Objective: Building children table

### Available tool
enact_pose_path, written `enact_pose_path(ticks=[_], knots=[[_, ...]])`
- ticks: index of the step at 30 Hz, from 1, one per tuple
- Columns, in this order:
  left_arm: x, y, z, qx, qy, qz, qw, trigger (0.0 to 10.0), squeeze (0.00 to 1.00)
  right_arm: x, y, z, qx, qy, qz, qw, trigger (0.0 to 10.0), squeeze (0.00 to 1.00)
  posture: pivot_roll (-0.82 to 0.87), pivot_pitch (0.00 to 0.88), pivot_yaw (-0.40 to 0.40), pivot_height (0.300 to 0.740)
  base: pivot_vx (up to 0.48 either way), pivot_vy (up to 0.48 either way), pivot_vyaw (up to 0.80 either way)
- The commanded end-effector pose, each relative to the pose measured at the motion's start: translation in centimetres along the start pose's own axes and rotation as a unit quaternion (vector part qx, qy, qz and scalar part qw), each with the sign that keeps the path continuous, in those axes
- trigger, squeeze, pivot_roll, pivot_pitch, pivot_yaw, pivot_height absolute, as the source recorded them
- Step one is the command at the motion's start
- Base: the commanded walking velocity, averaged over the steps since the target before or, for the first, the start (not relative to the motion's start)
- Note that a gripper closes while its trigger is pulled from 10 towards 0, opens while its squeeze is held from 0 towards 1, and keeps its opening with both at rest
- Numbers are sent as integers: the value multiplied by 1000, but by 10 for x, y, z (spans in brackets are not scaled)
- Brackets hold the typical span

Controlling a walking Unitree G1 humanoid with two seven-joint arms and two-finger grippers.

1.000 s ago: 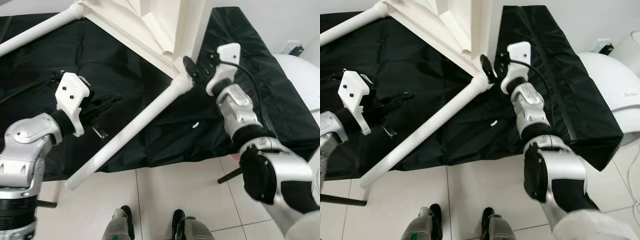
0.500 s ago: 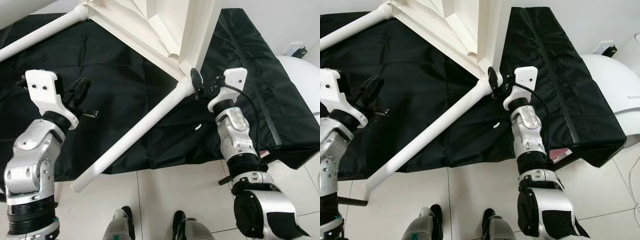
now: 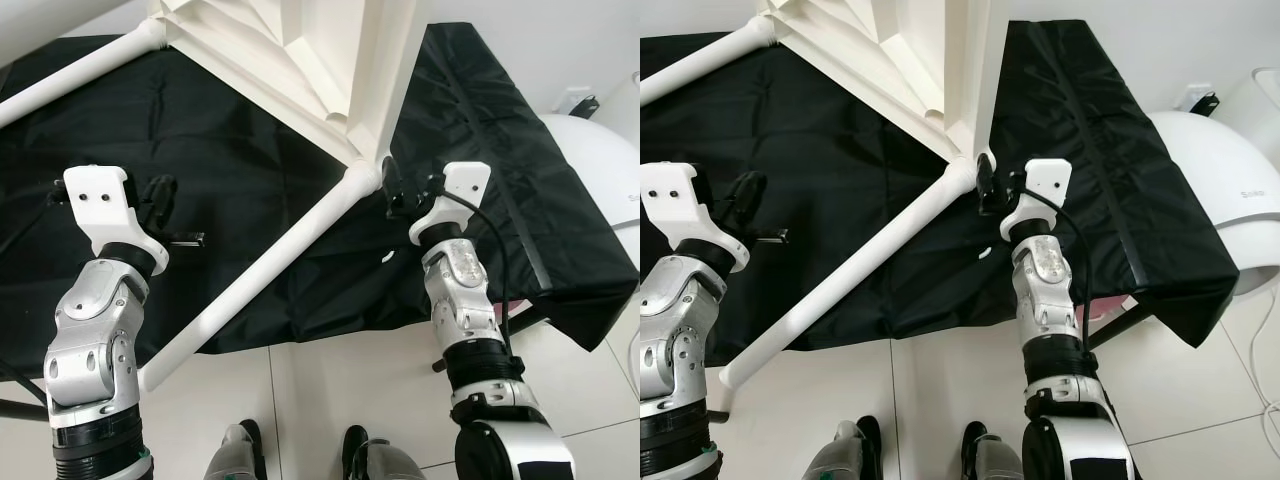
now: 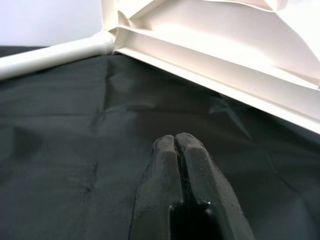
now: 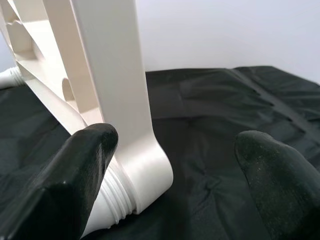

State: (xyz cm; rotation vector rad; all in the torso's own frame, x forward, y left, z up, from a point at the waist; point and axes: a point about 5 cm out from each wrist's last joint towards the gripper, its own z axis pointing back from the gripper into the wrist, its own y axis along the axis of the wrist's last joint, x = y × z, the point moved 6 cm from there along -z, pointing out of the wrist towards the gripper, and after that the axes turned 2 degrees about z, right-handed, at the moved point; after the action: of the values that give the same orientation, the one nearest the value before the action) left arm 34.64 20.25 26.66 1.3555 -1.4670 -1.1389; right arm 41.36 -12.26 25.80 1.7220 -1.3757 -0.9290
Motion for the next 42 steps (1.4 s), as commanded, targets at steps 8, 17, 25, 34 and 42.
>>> enact_pose_path(ticks=[8,17,25,34,42], knots=[[-7,-2,3,0,49,-13,999,10000,0,-5,0,7,-9,6,13,1000,10000,0,21,213,-31,740,0,0,0],[-7,-11,16,-2,81,-48,996,10000,0,-9,-1,28,-15,4,35,999,10000,0,13,181,-13,740,0,0,0],[-8,-10,18,1,87,-54,995,10000,0,-4,-2,36,-25,-8,40,999,10000,0,14,175,-18,740,0,0,0],[-2,-8,17,12,81,-55,995,10000,0,-4,0,33,-27,-9,41,999,10000,0,27,163,-28,740,0,0,0],[-3,-7,21,16,85,-55,995,10000,0,-8,1,34,-33,-3,41,999,10000,0,26,156,-33,740,0,0,0]])
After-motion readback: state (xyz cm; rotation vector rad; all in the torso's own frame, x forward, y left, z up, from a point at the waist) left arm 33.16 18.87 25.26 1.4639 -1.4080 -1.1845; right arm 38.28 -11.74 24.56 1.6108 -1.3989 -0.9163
